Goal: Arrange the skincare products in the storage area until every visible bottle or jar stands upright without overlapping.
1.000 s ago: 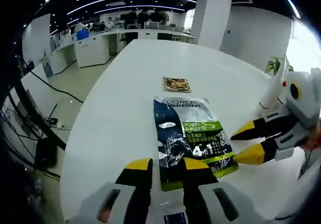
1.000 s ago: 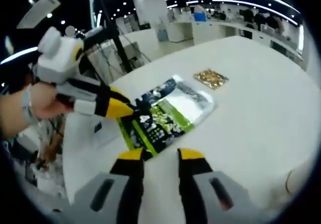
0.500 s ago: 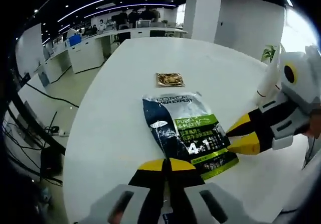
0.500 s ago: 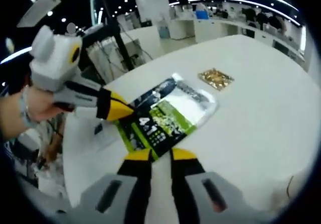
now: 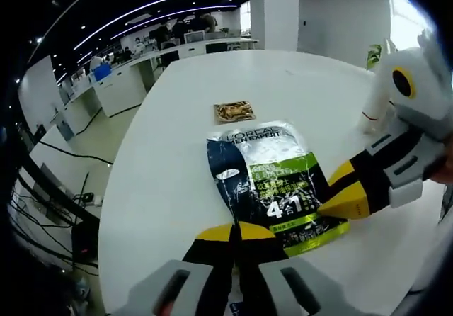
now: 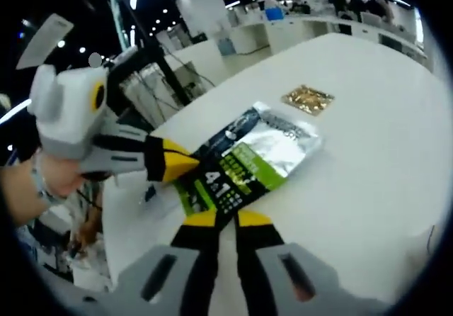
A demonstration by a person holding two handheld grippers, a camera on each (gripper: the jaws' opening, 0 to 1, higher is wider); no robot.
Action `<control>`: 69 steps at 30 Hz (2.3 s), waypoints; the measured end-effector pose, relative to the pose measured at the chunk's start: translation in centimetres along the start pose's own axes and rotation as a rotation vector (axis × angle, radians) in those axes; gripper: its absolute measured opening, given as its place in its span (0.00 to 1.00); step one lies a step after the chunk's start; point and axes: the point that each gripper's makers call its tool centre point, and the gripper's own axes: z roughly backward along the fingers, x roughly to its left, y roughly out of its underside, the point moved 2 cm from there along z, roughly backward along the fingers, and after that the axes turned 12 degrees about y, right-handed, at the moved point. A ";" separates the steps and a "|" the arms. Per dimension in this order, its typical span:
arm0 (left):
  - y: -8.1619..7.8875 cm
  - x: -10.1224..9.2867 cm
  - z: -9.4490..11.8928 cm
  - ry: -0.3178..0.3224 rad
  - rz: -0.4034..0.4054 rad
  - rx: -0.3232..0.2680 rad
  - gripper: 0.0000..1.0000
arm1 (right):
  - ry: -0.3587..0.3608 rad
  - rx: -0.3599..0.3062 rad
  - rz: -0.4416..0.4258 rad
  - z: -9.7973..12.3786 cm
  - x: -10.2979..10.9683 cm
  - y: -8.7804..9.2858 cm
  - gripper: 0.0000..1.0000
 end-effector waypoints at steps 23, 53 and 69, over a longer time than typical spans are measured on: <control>-2.9 -2.2 3.5 0.056 0.087 -0.170 0.00 | 0.098 -0.182 0.145 4.4 -1.7 -2.8 0.00; -7.9 -12.1 2.0 0.388 0.170 -0.286 0.00 | 0.255 -0.296 0.084 12.3 -8.4 0.6 0.00; -7.3 -13.7 -0.1 0.366 0.182 -0.244 0.00 | 0.359 -0.264 0.210 12.2 -10.0 2.3 0.00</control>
